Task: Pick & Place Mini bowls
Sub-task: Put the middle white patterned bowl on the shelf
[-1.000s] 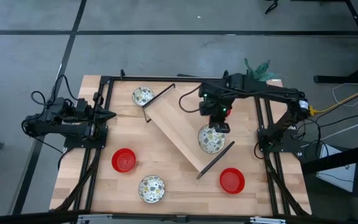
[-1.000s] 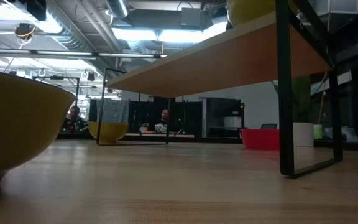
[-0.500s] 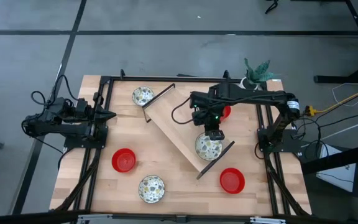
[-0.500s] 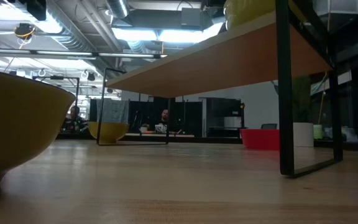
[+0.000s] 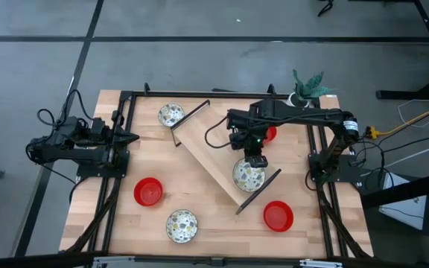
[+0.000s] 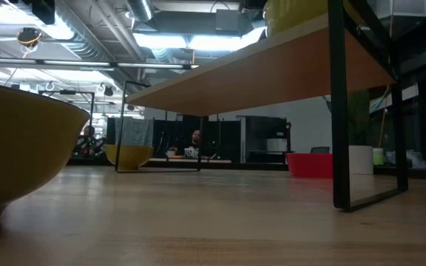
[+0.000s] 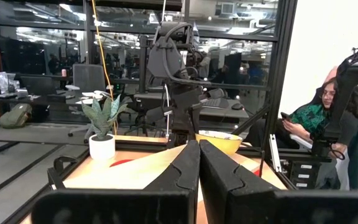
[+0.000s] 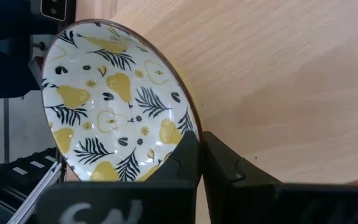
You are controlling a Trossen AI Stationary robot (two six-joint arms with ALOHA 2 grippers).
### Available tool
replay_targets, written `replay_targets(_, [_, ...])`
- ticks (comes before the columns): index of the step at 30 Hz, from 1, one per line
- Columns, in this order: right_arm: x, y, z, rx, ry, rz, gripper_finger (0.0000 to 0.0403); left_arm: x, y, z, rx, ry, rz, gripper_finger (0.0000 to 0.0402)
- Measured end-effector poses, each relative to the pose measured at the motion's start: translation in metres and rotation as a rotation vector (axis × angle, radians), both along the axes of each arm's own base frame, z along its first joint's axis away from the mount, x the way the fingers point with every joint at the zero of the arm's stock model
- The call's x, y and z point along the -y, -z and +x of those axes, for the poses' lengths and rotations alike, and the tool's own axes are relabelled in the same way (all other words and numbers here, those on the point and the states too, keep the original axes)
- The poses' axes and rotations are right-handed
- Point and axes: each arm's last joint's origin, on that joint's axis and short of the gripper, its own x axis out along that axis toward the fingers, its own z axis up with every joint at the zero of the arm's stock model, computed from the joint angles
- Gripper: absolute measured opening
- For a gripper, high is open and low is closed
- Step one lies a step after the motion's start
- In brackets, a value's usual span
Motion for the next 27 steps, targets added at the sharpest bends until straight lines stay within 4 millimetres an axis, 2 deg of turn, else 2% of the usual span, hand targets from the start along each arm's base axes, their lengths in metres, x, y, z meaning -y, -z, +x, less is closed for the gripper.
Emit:
replay_targets(5, [0.0000, 0.0000, 0.0000, 0.000, 0.001, 0.000, 0.0007, 0.0000, -0.0001, 0.0000, 0.000, 0.000, 0.000, 0.0004])
replay_targets(13, [0.0001, -0.0001, 0.0000, -0.005, 0.017, 0.002, 0.0050, 0.0000, -0.0001, -0.0001, 0.001, 0.000, 0.000, 0.0004])
replay_targets(27, [0.0003, -0.0002, 0.0007, 0.002, 0.019, -0.004, 0.0043, 0.0000, 0.0000, 0.0000, 0.000, 0.000, 0.000, 0.0004])
